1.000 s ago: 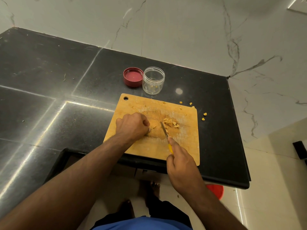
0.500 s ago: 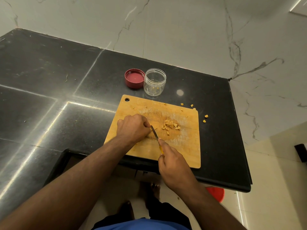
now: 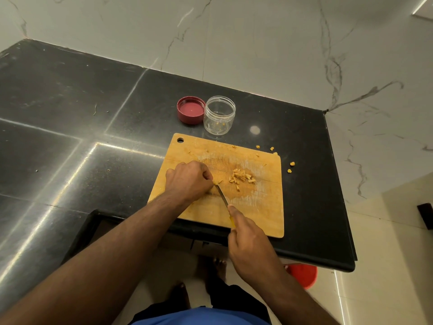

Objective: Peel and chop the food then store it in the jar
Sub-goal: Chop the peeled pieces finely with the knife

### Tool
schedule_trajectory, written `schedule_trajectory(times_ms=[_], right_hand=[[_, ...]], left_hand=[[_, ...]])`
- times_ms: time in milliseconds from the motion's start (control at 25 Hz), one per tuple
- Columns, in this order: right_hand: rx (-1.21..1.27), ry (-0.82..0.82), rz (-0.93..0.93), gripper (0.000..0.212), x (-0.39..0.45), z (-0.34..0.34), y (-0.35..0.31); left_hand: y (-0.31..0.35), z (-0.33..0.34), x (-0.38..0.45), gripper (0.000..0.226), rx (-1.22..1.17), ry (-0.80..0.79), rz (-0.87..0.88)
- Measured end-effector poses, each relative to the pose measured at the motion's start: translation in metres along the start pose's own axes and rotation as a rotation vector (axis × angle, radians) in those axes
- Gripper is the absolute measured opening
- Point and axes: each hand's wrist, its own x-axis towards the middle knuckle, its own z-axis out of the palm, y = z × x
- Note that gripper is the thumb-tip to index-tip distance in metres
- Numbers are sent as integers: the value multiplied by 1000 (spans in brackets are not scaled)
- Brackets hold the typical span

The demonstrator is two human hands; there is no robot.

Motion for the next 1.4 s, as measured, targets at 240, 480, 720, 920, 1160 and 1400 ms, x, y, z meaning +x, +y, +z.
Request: schedule_trajectory(times_ms=[240, 480, 720, 920, 1160, 1400], right_hand=[[45, 40, -14, 53, 12, -4, -3], [36, -12, -19, 54, 21, 1, -6], [23, -44, -7, 54, 31, 2, -5], [77, -49, 5, 54, 16, 4, -2], [55, 53, 11, 52, 4, -6, 0], [68, -1, -16, 53, 17, 1, -6]], left_hand=[[-1, -1, 2, 1, -3, -20, -10], [-2, 0, 3, 5, 2, -7, -10], [-3, 1, 3, 7, -2, 3, 1], [-5, 2, 3, 6, -9, 7, -9], [-3, 1, 6, 6, -9, -15, -13], [-1, 0, 1, 6, 19, 18, -14]])
